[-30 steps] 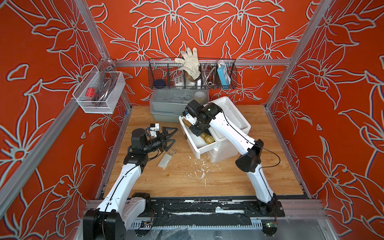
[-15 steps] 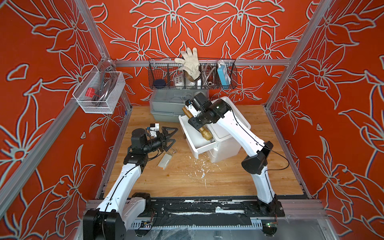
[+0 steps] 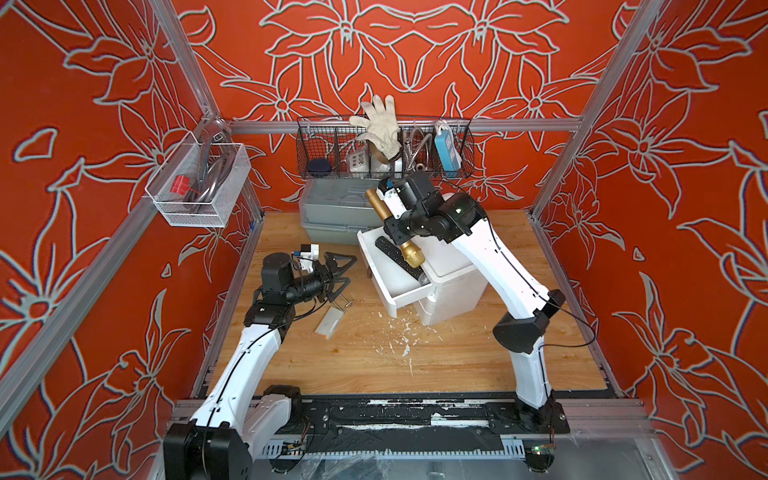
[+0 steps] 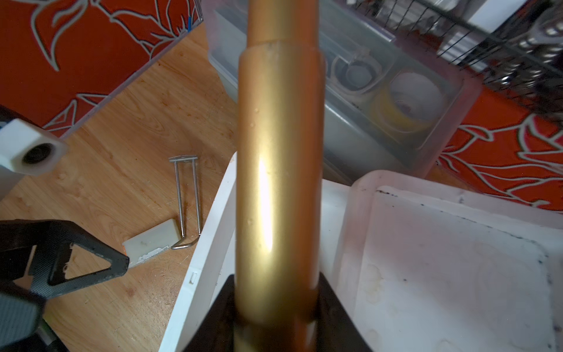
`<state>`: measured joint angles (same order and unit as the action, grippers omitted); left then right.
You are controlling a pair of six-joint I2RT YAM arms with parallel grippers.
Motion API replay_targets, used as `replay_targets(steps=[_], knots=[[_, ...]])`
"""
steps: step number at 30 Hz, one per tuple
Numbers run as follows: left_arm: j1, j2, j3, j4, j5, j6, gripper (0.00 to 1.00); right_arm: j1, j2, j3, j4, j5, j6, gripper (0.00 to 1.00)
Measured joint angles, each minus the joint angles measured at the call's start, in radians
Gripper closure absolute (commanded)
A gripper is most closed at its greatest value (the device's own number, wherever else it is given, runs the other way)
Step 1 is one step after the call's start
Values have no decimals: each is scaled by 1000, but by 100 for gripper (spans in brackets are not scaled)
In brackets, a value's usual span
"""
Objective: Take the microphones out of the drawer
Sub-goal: Place the microphone at the center of the board.
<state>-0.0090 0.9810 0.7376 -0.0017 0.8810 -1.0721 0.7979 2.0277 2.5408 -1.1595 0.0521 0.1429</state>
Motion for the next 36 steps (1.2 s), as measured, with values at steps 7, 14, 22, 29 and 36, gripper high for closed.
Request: replay_targets(steps=[7,14,22,29,36], knots=[[-27,-3,88,-166,-20,128,0,-57,-182,-10,-4,41,3,100],[-74,-14,138,-275,-60,204,0,-188,-410,-195,-19,115,6,100],[-151,-14,207,-361,-147,274,0,-472,-652,-567,-9,182,33,100],[-174,-6,229,-388,-194,299,0,-691,-782,-860,63,108,83,100],[-176,-4,229,-407,-212,305,0,-829,-757,-1164,205,-34,153,100]])
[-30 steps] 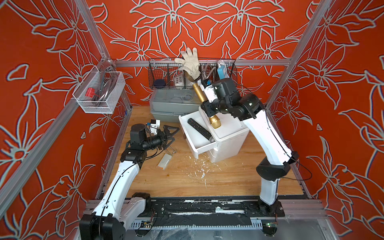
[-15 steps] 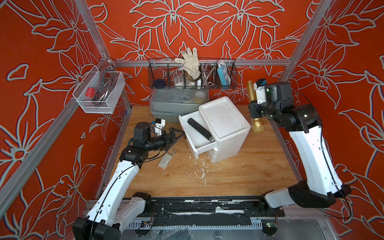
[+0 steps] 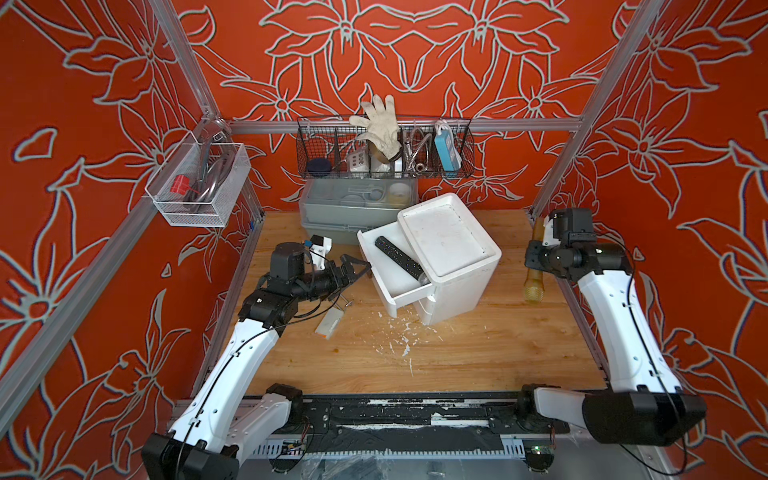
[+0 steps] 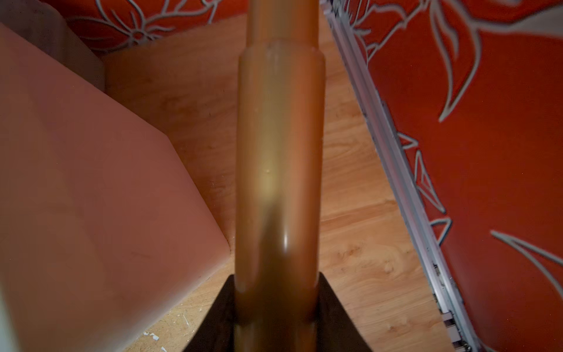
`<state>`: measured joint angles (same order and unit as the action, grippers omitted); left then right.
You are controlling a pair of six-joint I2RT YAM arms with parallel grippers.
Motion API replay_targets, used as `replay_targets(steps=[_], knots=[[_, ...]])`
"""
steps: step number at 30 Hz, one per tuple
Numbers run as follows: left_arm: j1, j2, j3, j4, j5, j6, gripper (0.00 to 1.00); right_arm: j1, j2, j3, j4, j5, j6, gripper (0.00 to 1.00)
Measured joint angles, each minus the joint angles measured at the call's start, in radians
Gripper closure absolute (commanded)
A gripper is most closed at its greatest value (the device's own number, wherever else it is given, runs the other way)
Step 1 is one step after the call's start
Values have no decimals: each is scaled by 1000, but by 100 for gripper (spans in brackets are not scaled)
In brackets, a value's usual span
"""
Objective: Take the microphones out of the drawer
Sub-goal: Place the microphone at the center of the board.
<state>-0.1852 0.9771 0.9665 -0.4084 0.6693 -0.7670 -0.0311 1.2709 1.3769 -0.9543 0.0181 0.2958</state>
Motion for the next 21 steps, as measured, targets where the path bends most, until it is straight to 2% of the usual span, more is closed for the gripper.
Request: replay_targets(steps=[10,21], knots=[[0,-1,-30,6,-6,-13,0,-65,138,-259,238,-112,61,100],[0,-52,-51,-2,-27,-16,0,-62,365,-303,401,-166,97,100]])
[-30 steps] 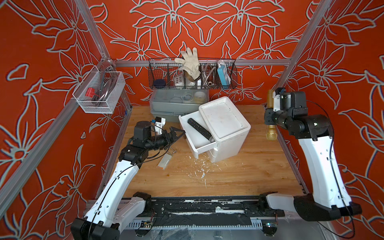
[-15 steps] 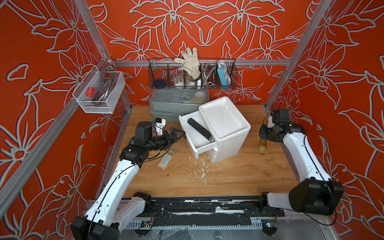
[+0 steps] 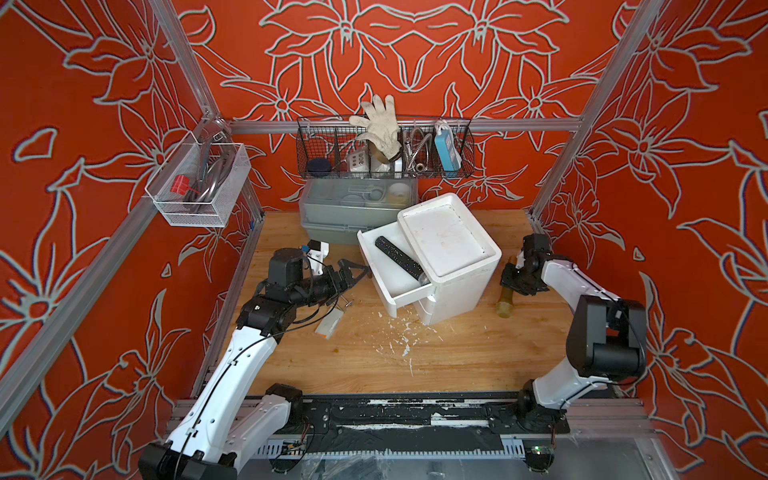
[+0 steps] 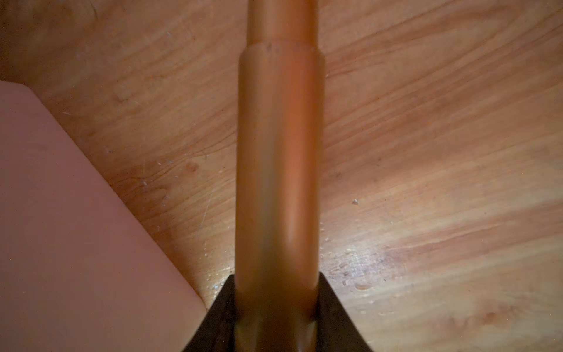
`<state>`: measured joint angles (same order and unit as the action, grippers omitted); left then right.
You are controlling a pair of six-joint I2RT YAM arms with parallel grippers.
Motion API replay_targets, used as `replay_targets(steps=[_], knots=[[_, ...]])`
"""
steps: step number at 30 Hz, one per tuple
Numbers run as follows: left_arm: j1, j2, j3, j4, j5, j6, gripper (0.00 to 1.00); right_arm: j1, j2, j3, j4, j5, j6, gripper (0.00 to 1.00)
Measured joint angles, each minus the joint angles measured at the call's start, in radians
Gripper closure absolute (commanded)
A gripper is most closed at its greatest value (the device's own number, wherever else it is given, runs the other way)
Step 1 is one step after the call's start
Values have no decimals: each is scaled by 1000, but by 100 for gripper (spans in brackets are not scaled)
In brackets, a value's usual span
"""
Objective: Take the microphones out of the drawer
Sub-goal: Place the microphone at the center of the board.
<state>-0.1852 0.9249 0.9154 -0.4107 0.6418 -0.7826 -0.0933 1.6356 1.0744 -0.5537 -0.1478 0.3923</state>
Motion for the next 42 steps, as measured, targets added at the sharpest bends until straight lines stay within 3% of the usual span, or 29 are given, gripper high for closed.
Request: replay_targets(steps=[9,33,42], knots=[[0,-2,-13,-2,-10,-2,0,42,89,-35,68,25,15,100],[0,-33,-15,-20,-21,-2,0,74,103,-55,122,47,71,49],[0,-37,-15,-26,-21,1,0,76,86,-53,100,47,71,41]])
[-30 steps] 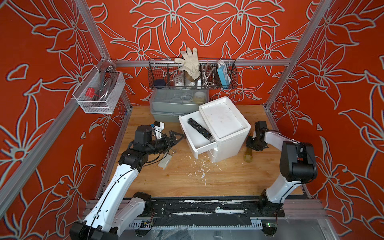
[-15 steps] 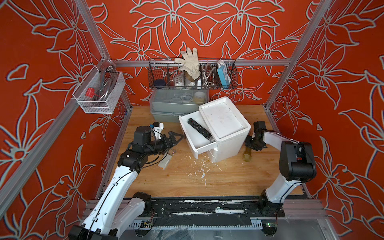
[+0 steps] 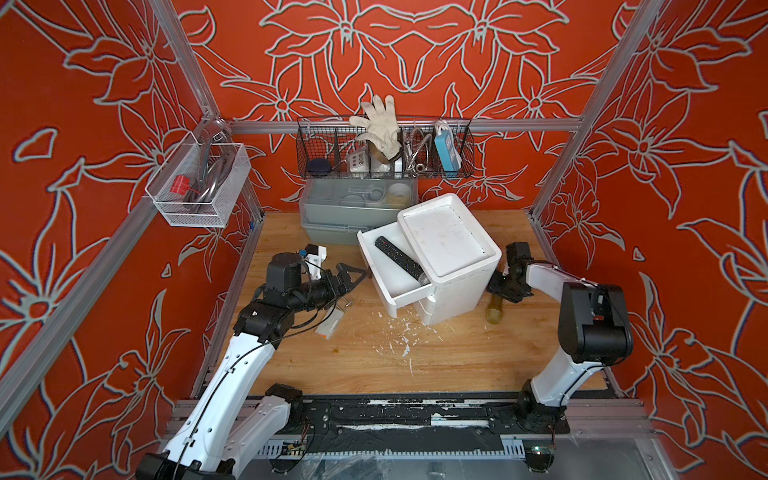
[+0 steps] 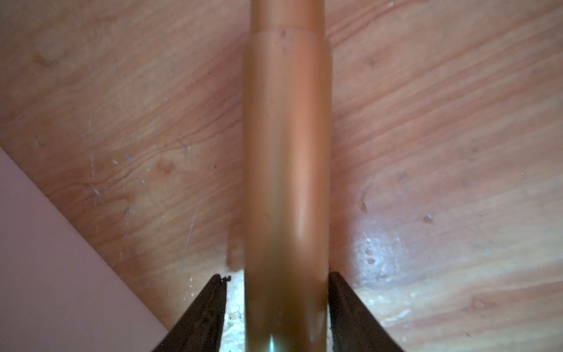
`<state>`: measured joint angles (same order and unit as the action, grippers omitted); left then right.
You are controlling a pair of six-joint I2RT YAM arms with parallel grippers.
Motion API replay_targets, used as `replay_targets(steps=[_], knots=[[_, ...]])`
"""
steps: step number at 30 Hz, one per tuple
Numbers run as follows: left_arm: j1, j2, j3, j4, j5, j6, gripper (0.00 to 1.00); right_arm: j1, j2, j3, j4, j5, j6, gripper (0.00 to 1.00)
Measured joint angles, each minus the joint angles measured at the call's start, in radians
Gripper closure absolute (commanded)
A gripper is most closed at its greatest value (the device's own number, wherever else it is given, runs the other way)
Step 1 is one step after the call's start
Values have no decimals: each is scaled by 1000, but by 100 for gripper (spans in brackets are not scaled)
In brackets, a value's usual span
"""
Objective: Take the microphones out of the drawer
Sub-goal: Place the microphone at the center of the board, then pick up the microphone from the drawer.
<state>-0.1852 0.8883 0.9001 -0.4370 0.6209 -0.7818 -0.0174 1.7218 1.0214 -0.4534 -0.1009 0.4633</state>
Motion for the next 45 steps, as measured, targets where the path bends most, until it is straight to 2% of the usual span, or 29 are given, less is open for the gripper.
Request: replay_targets(steps=[7,17,22,26,29,33,35,40,45], knots=[[0,0,0,-7,0,2,0,-4,-77,92,-98,48,-18,39],[4,0,0,-23,-4,19,0,-9,-288,248,-249,202,-112,41],[21,5,0,-26,-21,23,0,-6,-433,315,-275,150,-144,39],[45,18,-7,-11,-26,14,0,26,-525,411,-286,44,-161,39],[62,19,-41,26,-20,-14,0,74,-536,507,-298,-68,-163,35],[80,31,-74,58,-17,-56,0,200,-497,619,-320,-164,-167,29],[92,29,-85,74,-17,-79,0,274,-462,658,-333,-203,-165,29],[120,13,-98,109,-18,-124,0,413,-381,700,-354,-242,-169,29],[134,6,-95,116,-15,-133,0,557,-246,834,-453,-221,-223,29]])
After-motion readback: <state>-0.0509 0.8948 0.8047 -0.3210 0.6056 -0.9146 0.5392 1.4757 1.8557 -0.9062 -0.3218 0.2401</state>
